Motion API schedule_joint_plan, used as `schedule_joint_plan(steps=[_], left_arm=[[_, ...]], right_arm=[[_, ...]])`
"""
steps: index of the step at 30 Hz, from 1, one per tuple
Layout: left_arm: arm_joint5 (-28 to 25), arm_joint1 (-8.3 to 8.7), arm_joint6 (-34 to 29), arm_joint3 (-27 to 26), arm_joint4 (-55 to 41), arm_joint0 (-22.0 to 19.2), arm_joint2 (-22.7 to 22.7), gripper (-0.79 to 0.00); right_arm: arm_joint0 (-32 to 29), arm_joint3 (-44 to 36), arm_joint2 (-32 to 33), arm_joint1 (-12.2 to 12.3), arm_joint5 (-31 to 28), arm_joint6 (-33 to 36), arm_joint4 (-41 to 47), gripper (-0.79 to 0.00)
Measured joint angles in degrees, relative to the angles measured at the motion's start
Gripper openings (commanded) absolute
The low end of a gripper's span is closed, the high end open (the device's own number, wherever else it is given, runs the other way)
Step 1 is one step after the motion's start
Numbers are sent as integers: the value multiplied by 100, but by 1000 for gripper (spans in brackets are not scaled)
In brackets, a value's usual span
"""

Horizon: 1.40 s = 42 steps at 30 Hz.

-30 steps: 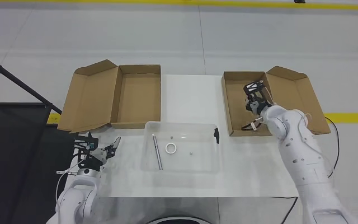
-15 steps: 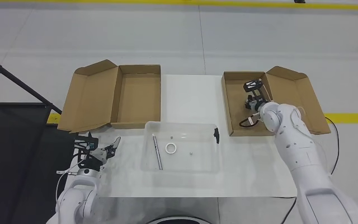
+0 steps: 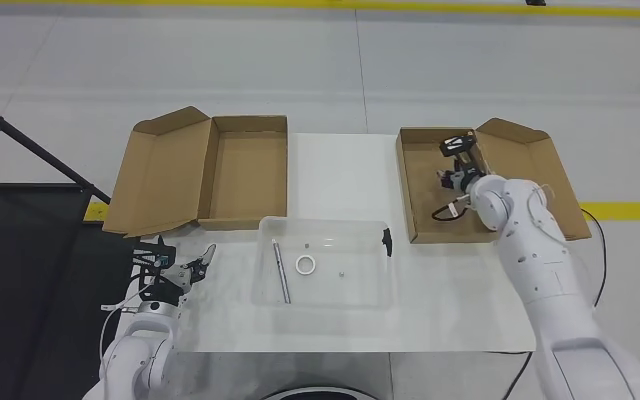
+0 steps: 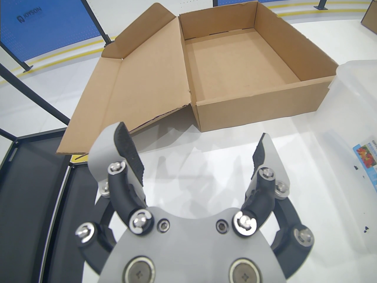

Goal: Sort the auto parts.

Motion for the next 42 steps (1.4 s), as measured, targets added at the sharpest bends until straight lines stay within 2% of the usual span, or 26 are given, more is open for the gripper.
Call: schedule_joint_plan(steps=[2,4,7,12,16,29,33,39,42], left_arm=[[0,0,0,0,0,0,0,0],[0,0,0,0,0,0,0,0],[0,0,0,0,0,0,0,0],[0,0,0,0,0,0,0,0],[0,0,0,0,0,0,0,0],[0,0,0,0,0,0,0,0],[0,0,0,0,0,0,0,0],[0,0,0,0,0,0,0,0],[0,0,0,0,0,0,0,0]], right_arm=[[-114,-302,169,53,-97,-11,116,-234],[-305,-772,388,122,-367,1,331,-95],[-675,-1651,665,225,-938,156,605,0],[-1364,-3250,951,350,-1603,628,1006,0],[-1685,-4041,1147,409,-1908,919,1544,0],[-1687,-4044,1145,409,-1912,916,1533,0],[-1624,-4190,735,398,-2514,969,1511,0],[-1176,-4131,-127,350,-3572,1792,2085,0],[-981,-4042,-662,324,-3876,2113,2388,0]])
